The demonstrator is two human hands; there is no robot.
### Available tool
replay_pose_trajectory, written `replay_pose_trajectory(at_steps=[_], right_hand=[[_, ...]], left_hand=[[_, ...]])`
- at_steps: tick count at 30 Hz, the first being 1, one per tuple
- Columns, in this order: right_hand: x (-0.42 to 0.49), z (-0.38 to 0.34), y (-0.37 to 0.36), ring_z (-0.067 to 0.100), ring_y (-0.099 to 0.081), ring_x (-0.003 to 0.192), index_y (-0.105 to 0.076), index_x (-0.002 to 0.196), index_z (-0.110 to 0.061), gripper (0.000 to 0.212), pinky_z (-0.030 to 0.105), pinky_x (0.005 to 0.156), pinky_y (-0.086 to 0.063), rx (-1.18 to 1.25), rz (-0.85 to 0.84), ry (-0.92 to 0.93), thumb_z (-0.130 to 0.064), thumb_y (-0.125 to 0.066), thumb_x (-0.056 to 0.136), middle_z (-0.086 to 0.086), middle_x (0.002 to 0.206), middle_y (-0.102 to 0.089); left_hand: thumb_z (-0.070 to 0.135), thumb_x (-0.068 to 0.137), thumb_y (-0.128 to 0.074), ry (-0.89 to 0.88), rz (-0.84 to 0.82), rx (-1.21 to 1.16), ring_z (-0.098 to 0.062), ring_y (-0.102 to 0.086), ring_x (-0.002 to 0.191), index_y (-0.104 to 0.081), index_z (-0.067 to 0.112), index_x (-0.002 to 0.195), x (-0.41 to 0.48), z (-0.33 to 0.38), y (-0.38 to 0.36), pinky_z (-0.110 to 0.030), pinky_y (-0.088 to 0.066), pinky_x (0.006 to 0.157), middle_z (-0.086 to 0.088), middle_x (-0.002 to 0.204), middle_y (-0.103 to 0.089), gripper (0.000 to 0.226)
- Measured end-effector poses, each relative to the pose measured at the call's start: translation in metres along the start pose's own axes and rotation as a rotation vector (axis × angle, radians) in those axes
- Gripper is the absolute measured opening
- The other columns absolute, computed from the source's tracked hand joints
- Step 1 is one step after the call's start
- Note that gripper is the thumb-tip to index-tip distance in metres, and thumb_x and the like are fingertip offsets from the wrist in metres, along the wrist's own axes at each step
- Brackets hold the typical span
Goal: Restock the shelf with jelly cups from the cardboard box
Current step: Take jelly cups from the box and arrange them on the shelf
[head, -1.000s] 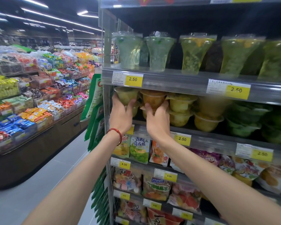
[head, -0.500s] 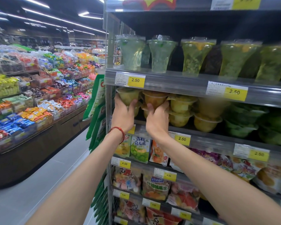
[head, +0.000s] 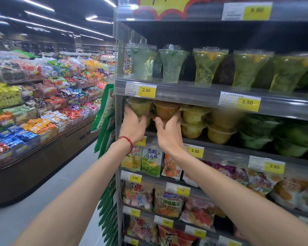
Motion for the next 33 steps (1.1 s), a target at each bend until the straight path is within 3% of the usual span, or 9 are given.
replay_pose_trajectory(at_steps=[2, 5, 8, 11, 13, 15, 19, 28, 33], right_hand=[[-0.007, -0.001, 0.004, 0.026, -0.019, 0.152, 0.004, 0.161, -0.013, 0.079, 0.028, 0.117, -0.015, 0.008, -0.009, -0.008, -0.034, -0.048, 0.106, 0.009, 0.167, -0.012], [-0.021, -0.001, 0.009, 0.021, -0.013, 0.155, 0.007, 0.162, -0.015, 0.072, 0.021, 0.108, -0.010, 0.036, -0.035, -0.032, -0.031, -0.039, 0.109, 0.005, 0.170, -0.006], [-0.039, 0.001, 0.013, 0.018, -0.010, 0.156, 0.001, 0.164, -0.015, 0.066, 0.025, 0.116, -0.011, 0.042, -0.052, -0.048, -0.031, -0.035, 0.110, 0.001, 0.171, -0.003], [-0.055, 0.002, 0.014, 0.016, -0.030, 0.148, -0.016, 0.161, -0.016, 0.058, 0.030, 0.120, -0.025, 0.083, -0.027, -0.024, -0.031, -0.037, 0.109, -0.002, 0.166, -0.018], [-0.064, 0.003, 0.012, 0.010, -0.044, 0.134, -0.028, 0.156, -0.017, 0.051, 0.033, 0.115, -0.037, 0.101, -0.021, -0.001, -0.030, -0.039, 0.108, -0.004, 0.157, -0.030], [-0.071, 0.006, 0.008, 0.005, -0.049, 0.119, -0.039, 0.150, -0.018, 0.044, 0.028, 0.106, -0.040, 0.115, -0.023, 0.011, -0.028, -0.041, 0.108, -0.005, 0.148, -0.039], [-0.088, 0.016, -0.010, 0.005, -0.050, 0.115, -0.053, 0.137, -0.018, 0.033, 0.029, 0.105, -0.041, 0.157, -0.076, 0.016, -0.028, -0.042, 0.107, -0.005, 0.134, -0.052], [-0.140, 0.064, -0.075, 0.014, -0.060, 0.106, -0.067, 0.116, -0.018, 0.028, 0.030, 0.089, -0.045, 0.217, -0.398, -0.048, -0.024, -0.041, 0.108, -0.006, 0.109, -0.066], [-0.195, 0.107, -0.116, 0.015, -0.063, 0.104, -0.068, 0.105, -0.022, 0.027, 0.037, 0.094, -0.050, 0.228, -0.623, -0.105, -0.024, -0.041, 0.107, -0.006, 0.104, -0.070]], left_hand=[[0.041, 0.090, -0.057, -0.003, 0.047, 0.017, -0.028, -0.047, 0.128, -0.019, 0.011, 0.148, -0.008, 0.003, 0.006, -0.043, -0.040, 0.107, -0.011, 0.145, -0.041, 0.076], [0.038, 0.093, -0.056, 0.003, 0.092, 0.016, -0.026, -0.037, 0.137, -0.012, 0.011, 0.153, -0.022, 0.005, 0.011, -0.031, -0.029, 0.108, -0.010, 0.154, -0.030, 0.079], [0.035, 0.096, -0.054, 0.019, 0.129, 0.012, -0.024, -0.034, 0.139, -0.015, 0.010, 0.153, -0.039, 0.005, 0.017, -0.029, -0.027, 0.107, -0.009, 0.156, -0.027, 0.073], [0.030, 0.096, -0.052, 0.048, 0.148, 0.036, -0.022, -0.037, 0.137, -0.022, 0.010, 0.150, -0.058, -0.001, 0.024, -0.027, -0.029, 0.106, -0.009, 0.153, -0.032, 0.064], [0.028, 0.097, -0.050, 0.073, 0.150, 0.059, -0.021, -0.041, 0.134, -0.026, 0.009, 0.148, -0.072, -0.008, 0.031, -0.030, -0.033, 0.109, -0.009, 0.150, -0.037, 0.059], [0.028, 0.097, -0.050, 0.087, 0.145, 0.081, -0.020, -0.045, 0.131, -0.031, 0.010, 0.145, -0.087, -0.016, 0.037, -0.037, -0.038, 0.111, -0.008, 0.146, -0.042, 0.055], [0.028, 0.097, -0.051, 0.071, 0.143, 0.256, -0.020, -0.050, 0.122, -0.042, 0.012, 0.136, -0.121, -0.032, 0.050, -0.032, -0.041, 0.101, -0.004, 0.134, -0.048, 0.042], [0.025, 0.098, -0.049, 0.307, 0.149, 0.479, -0.024, -0.052, 0.123, -0.050, 0.010, 0.131, -0.218, -0.096, 0.076, -0.040, -0.043, 0.103, -0.008, 0.133, -0.053, 0.037], [0.029, 0.099, -0.047, 0.519, 0.189, 0.578, -0.022, -0.052, 0.122, -0.051, 0.015, 0.131, -0.305, -0.138, 0.096, -0.039, -0.044, 0.103, -0.003, 0.134, -0.054, 0.035]])
Point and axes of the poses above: each hand's wrist, its own x-axis towards the middle knuckle, its own y-axis out of the back of the hand, z = x × y, the point moved 9 cm from there along x, towards the middle knuckle
